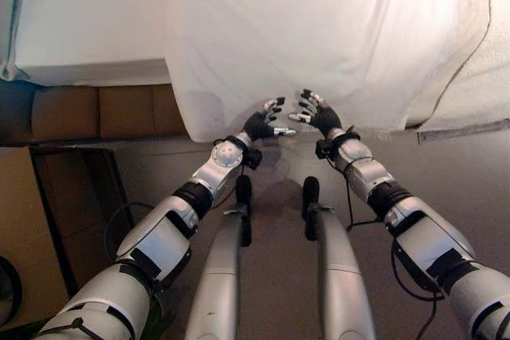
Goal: Make the bed
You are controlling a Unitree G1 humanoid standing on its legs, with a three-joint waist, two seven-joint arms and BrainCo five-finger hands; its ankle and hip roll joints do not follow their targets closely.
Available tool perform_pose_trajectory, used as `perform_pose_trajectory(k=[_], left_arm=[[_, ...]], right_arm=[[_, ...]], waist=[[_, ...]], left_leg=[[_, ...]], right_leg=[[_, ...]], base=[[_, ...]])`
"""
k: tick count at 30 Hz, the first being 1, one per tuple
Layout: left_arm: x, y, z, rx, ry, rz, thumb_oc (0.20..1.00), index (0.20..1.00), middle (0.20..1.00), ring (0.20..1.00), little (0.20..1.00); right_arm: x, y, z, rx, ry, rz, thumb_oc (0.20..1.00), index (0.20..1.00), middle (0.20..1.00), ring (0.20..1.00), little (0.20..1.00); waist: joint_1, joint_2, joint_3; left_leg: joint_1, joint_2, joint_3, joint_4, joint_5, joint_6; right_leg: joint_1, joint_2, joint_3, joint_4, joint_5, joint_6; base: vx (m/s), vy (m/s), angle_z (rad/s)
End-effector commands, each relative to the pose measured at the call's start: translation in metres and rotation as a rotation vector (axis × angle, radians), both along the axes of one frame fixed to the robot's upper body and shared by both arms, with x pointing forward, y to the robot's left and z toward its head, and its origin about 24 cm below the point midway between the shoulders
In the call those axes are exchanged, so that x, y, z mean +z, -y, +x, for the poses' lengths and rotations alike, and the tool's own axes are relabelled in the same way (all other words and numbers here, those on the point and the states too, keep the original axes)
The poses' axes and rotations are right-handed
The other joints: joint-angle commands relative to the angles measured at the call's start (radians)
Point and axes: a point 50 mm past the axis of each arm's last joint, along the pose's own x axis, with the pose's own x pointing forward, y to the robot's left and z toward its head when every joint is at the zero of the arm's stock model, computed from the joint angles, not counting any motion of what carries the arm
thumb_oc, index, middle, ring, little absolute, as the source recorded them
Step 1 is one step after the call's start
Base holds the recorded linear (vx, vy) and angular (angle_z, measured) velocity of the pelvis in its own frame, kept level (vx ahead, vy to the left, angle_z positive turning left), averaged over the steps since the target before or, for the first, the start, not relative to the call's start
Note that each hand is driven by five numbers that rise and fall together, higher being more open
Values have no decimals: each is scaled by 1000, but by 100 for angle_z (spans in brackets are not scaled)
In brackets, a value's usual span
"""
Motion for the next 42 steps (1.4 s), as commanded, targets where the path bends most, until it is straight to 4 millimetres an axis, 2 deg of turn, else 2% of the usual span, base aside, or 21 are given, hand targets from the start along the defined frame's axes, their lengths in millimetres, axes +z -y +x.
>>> perform_pose_trajectory(k=[1, 6, 8, 9, 10, 13, 15, 18, 19, 20, 21, 23, 24, 25, 28, 30, 31, 34, 37, 40, 42], left_arm=[[34, -4, 7, 102, 147, -34, 1000, 1000, 1000, 1000, 1000], [70, -37, 19, 268, 241, 73, 1000, 1000, 1000, 1000, 1000], [70, -37, 19, 269, 242, 73, 1000, 1000, 1000, 1000, 1000], [81, -61, 21, 358, 253, 56, 1000, 1000, 1000, 1000, 1000], [82, -61, 21, 358, 253, 55, 1000, 1000, 1000, 1000, 1000], [88, -91, 20, 453, 257, 31, 1000, 1000, 1000, 1000, 1000], [90, -124, 17, 546, 245, 5, 1000, 1000, 1000, 1000, 1000], [89, -133, 16, 572, 239, 7, 1000, 1000, 1000, 1000, 1000], [93, -153, 11, 630, 247, 10, 1000, 1000, 1000, 1000, 1000], [93, -153, 11, 630, 247, 10, 1000, 1000, 1000, 1000, 1000], [90, -177, 4, 701, 245, -30, 1000, 1000, 1000, 1000, 1000], [90, -178, 4, 701, 245, -30, 1000, 1000, 1000, 1000, 1000], [89, -200, -3, 772, 244, -35, 1000, 1000, 1000, 1000, 1000], [84, -222, -12, 842, 230, -26, 1000, 1000, 1000, 1000, 1000], [66, -254, -29, 942, 190, -1, 1000, 1000, 1000, 1000, 1000], [60, -260, -33, 961, 178, -3, 1000, 1000, 1000, 1000, 1000], [49, -271, -40, 1002, 152, -24, 1000, 1000, 1000, 1000, 1000], [21, -283, -52, 1048, 90, -36, 1000, 1000, 1000, 1000, 1000], [8, -286, -56, 1062, 57, -51, 1000, 1000, 1000, 1000, 1000], [-50, -285, -73, 1086, -87, -95, 1000, 1000, 1000, 1000, 1000], [-64, -282, -77, 1079, -122, -95, 1000, 1000, 1000, 1000, 1000]], right_arm=[[35, 8, 4, -87, 133, 8, 1000, 1000, 1000, 1000, 1000], [67, 28, 12, -233, 161, -55, 1000, 1000, 1000, 1000, 1000], [67, 28, 12, -232, 162, -55, 1000, 1000, 1000, 1000, 1000], [75, 44, 13, -317, 171, -146, 1000, 1000, 1000, 1000, 1000], [75, 44, 13, -317, 172, -146, 1000, 1000, 1000, 1000, 1000], [81, 60, 12, -381, 180, -182, 1000, 1000, 1000, 1000, 1000], [84, 79, 10, -445, 170, -235, 1000, 1000, 1000, 1000, 1000], [84, 86, 9, -470, 166, -259, 1000, 1000, 1000, 1000, 1000], [86, 103, 6, -527, 161, -285, 1000, 1000, 1000, 1000, 1000], [86, 103, 6, -527, 161, -285, 1000, 1000, 1000, 1000, 1000], [87, 122, 1, -590, 151, -287, 1000, 1000, 1000, 1000, 1000], [87, 122, 1, -590, 151, -288, 1000, 1000, 1000, 1000, 1000], [88, 143, -5, -652, 141, -296, 1000, 1000, 1000, 1000, 1000], [86, 167, -14, -727, 120, -294, 1000, 1000, 1000, 1000, 1000], [68, 202, -29, -830, 56, -280, 1000, 1000, 1000, 1000, 1000], [63, 208, -32, -843, 41, -276, 1000, 1000, 1000, 1000, 1000], [53, 222, -40, -880, 14, -255, 1000, 1000, 1000, 1000, 1000], [29, 229, -47, -897, -33, -213, 1000, 1000, 1000, 1000, 1000], [15, 233, -50, -902, -63, -210, 1000, 1000, 1000, 1000, 1000], [-40, 227, -60, -872, -178, -172, 1000, 1000, 1000, 1000, 1000], [-52, 225, -63, -863, -203, -165, 1000, 1000, 1000, 1000, 1000]], waist=[[16, 15, -26], [14, 12, -25], [13, 11, -28], [15, 11, -27], [14, 11, -32], [19, 12, -37], [24, 13, -46], [24, 16, -49], [27, 17, -50], [26, 18, -51], [31, 19, -49], [30, 20, -51], [34, 24, -48], [38, 28, -43], [39, 34, -41], [40, 36, -44], [41, 35, -42], [42, 34, -40], [41, 31, -39], [42, 31, -59], [42, 31, -64]], left_leg=[[27, -28, 43, 6, -55, -18], [2, -25, 49, 28, -62, -23], [-3, -26, 49, 25, -58, -23], [-4, -21, 50, 23, -62, -23], [-9, -22, 50, 20, -58, -22], [-3, -21, 47, 15, -59, -20], [-4, -19, 43, 9, -58, -23], [-3, -20, 39, 4, -57, -23], [-3, -19, 35, 3, -54, -29], [-3, -19, 34, 3, -54, -29], [-3, -19, 31, -1, -54, -31], [-5, -20, 31, -1, -53, -31], [-4, -19, 25, 0, -53, -35], [2, -19, 20, -5, -52, -39], [11, -19, 11, -28, -44, -38], [17, -21, 8, -48, -34, -37], [30, -22, 8, -68, -24, -39], [75, -19, 0, -119, -8, -36], [102, -20, -1, -142, 6, -39], [213, -27, -13, -243, 38, -32], [248, -29, -17, -270, 45, -30]], right_leg=[[32, 3, 3, -56, 33, 41], [9, 5, 3, -39, 30, 44], [4, 4, 3, -40, 33, 44], [6, 4, -3, -46, 31, 45], [0, 3, -3, -48, 35, 46], [7, 4, -9, -51, 28, 43], [9, 3, -19, -54, 22, 42], [10, 3, -23, -56, 21, 43], [13, 4, -29, -54, 20, 40], [13, 4, -29, -55, 20, 40], [14, 4, -37, -55, 16, 40], [13, 3, -37, -55, 17, 40], [16, 4, -44, -56, 15, 38], [23, 5, -49, -58, 7, 36], [30, 7, -60, -71, 7, 34], [32, 9, -62, -83, 15, 34], [47, 12, -64, -105, 23, 33], [91, 25, -69, -159, 36, 35], [124, 28, -73, -188, 48, 34], [236, 41, -80, -292, 80, 40], [275, 43, -83, -322, 89, 40]], base=[[4, 16, -6], [0, 0, 0], [0, 0, 0], [0, 0, 0], [0, 0, 0], [11, -3, 0], [10, -15, 0], [6, -13, 1], [11, -35, 1], [24, -71, 2], [13, -36, 2], [12, -39, 3], [26, -74, 4], [27, -93, 4], [22, -64, 5], [10, -44, 6], [7, -56, 1], [6, -44, 5], [7, -44, 6], [44, -46, 0], [59, -32, -6]])
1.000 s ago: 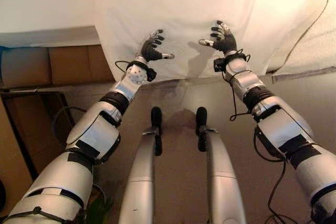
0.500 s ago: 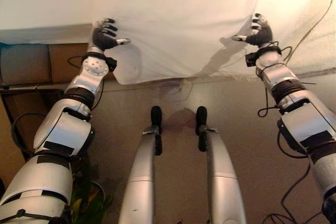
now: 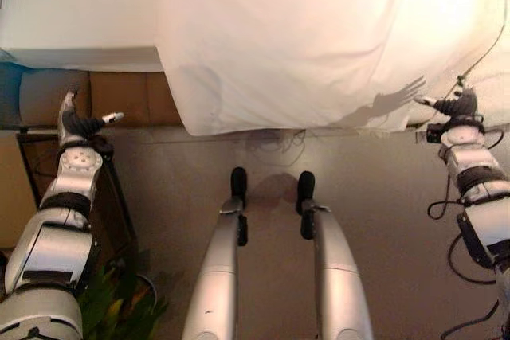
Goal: Make the bed
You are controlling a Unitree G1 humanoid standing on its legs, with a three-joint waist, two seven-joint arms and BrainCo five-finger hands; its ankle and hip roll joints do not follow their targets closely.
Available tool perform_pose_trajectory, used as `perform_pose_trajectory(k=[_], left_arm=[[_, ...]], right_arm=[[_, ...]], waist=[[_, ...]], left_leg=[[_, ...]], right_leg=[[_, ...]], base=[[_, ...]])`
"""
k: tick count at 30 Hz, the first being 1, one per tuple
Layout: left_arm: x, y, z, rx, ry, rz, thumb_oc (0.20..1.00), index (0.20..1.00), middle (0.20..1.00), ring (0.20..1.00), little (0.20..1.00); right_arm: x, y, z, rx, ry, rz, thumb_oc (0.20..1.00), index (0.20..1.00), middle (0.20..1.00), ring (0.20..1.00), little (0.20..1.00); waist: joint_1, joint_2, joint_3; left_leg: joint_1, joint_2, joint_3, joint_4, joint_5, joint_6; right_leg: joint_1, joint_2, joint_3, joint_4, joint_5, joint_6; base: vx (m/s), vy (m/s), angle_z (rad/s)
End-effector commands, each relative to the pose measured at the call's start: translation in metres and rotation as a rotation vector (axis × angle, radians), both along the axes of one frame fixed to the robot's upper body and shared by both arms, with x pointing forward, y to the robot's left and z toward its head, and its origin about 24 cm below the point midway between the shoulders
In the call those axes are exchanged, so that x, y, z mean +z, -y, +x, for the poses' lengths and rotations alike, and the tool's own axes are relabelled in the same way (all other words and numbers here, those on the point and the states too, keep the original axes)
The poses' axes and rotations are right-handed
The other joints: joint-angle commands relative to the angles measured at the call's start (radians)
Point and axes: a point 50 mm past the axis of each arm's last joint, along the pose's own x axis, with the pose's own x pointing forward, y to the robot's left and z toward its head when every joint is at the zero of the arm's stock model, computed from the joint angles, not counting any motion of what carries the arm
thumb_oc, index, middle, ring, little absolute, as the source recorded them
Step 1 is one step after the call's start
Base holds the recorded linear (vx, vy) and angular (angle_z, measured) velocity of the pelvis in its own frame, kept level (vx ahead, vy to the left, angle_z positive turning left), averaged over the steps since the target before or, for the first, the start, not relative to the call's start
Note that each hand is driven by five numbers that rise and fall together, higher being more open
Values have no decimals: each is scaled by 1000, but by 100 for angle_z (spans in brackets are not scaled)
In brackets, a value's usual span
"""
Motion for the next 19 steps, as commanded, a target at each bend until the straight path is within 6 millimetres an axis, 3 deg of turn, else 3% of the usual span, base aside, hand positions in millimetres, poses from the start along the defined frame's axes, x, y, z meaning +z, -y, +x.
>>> perform_pose_trajectory(k=[1, 2, 3, 4, 5, 6, 7, 8, 11, 16, 19], left_arm=[[-50, 13, -14, 13, -84, -95, 1000, 1000, 1000, 1000, 1000], [-88, 28, -27, -37, -200, -132, 1000, 1000, 1000, 1000, 1000], [-89, 28, -28, -37, -202, -132, 1000, 1000, 1000, 1000, 1000], [-101, 30, -34, -50, -247, -132, 1000, 1000, 1000, 1000, 1000], [-126, 38, -50, -79, -329, -167, 1000, 1000, 1000, 1000, 1000], [-126, 38, -50, -79, -330, -167, 1000, 1000, 1000, 1000, 1000], [-147, 47, -64, -116, -397, -193, 1000, 1000, 1000, 1000, 1000], [-158, 52, -72, -121, -428, -215, 1000, 1000, 1000, 1000, 1000], [-185, 62, -98, -159, -547, -245, 1000, 1000, 1000, 1000, 1000], [-224, 79, -140, -186, -726, -365, 1000, 1000, 1000, 1000, 1000], [-232, 87, -149, -218, -773, -399, 1000, 1000, 1000, 1000, 1000]], right_arm=[[-41, 10, -22, -35, -79, 12, 1000, 1000, 1000, 1000, 1000], [-82, -2, -36, 3, -173, 60, 1000, 1000, 1000, 1000, 1000], [-83, -2, -36, 3, -175, 60, 1000, 1000, 1000, 1000, 1000], [-98, -4, -45, 16, -216, 72, 1000, 1000, 1000, 1000, 1000], [-128, -8, -63, 25, -299, 111, 1000, 1000, 1000, 1000, 1000], [-128, -8, -64, 25, -300, 111, 1000, 1000, 1000, 1000, 1000], [-151, -6, -85, 16, -364, 136, 1000, 1000, 1000, 1000, 1000], [-162, -11, -92, 25, -391, 153, 1000, 1000, 1000, 1000, 1000], [-191, -23, -118, 51, -473, 197, 1000, 1000, 1000, 1000, 1000], [-231, -47, -158, 189, -680, 182, 1000, 1000, 1000, 1000, 1000], [-238, -50, -167, 215, -736, 171, 1000, 1000, 1000, 1000, 1000]], waist=[[7, 35, -83], [9, 33, -116], [10, 33, -113], [11, 29, -125], [13, 30, -157], [12, 30, -155], [13, 31, -186], [13, 30, -204], [14, 23, -261], [16, 13, -344], [15, 12, -354]], left_leg=[[109, -46, 4, -92, -4, -8], [185, -43, -3, -153, 11, -6], [196, -43, -4, -161, 13, -6], [230, -42, -6, -182, 23, -8], [308, -38, -19, -243, 38, -6], [314, -38, -19, -247, 39, -6], [371, -29, -28, -298, 62, -13], [407, -21, -33, -335, 73, -16], [481, -6, -21, -411, 96, -23], [560, 6, -7, -424, 88, -21], [579, 9, -3, -424, 83, -21]], right_leg=[[148, 31, -25, -203, 81, 56], [225, 36, -22, -258, 94, 61], [235, 37, -23, -264, 96, 61], [274, 37, -24, -287, 104, 62], [353, 40, -24, -340, 117, 66], [360, 40, -24, -344, 118, 66], [420, 37, -28, -391, 136, 69], [458, 39, -29, -429, 149, 73], [527, 43, -25, -517, 187, 86], [602, 43, -6, -539, 195, 90], [624, 43, -4, -543, 193, 92]], base=[[138, -27, 1], [140, -28, -1], [118, -15, -2], [135, -4, -4], [135, -4, 1], [166, 4, -2], [97, -4, -6], [134, -5, -4], [67, 11, 3], [51, 21, -10], [26, 9, -1]])
